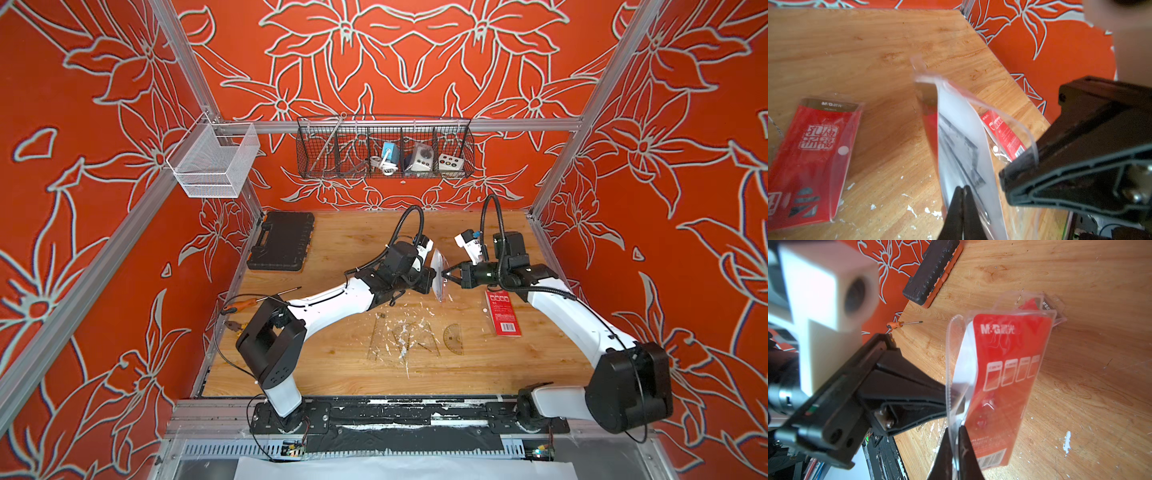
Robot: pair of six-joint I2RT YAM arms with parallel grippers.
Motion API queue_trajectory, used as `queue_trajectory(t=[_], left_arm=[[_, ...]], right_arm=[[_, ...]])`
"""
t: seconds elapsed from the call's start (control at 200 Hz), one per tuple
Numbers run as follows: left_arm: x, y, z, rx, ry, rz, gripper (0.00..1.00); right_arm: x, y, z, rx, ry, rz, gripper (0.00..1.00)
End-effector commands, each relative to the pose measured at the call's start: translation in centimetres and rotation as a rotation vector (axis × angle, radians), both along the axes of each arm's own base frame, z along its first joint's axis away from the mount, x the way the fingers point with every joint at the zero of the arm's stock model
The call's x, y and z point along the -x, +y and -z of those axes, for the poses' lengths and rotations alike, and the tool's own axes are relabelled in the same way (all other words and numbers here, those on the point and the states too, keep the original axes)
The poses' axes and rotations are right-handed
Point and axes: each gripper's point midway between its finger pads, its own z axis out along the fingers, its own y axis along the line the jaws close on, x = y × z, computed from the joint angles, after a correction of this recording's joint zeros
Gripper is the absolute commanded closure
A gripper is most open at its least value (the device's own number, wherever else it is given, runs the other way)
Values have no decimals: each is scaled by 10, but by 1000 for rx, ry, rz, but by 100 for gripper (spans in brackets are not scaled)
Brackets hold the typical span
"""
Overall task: Open the ruler set and take out the ruler
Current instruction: Take out the ruler from the ruler set bag.
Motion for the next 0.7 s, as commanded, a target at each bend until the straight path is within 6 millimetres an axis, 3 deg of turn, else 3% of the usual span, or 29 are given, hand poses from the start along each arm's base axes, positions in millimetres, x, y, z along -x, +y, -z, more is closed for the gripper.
queue_trajectory(t=[0.0, 0.225, 0.44, 0.696], left_arm=[[15, 1, -7, 17, 0, 36, 94], [21, 1, -10, 54, 4, 46, 93], [27, -10, -9, 121, 35, 87, 82], [24, -18, -2, 108, 55, 100, 81]], right_arm=[[0, 4, -24, -11, -100, -48, 100], [4, 5, -26, -12, -116, -71, 100], [6, 4, -26, -8, -113, -70, 100], [6, 5, -30, -16, -122, -71, 100]])
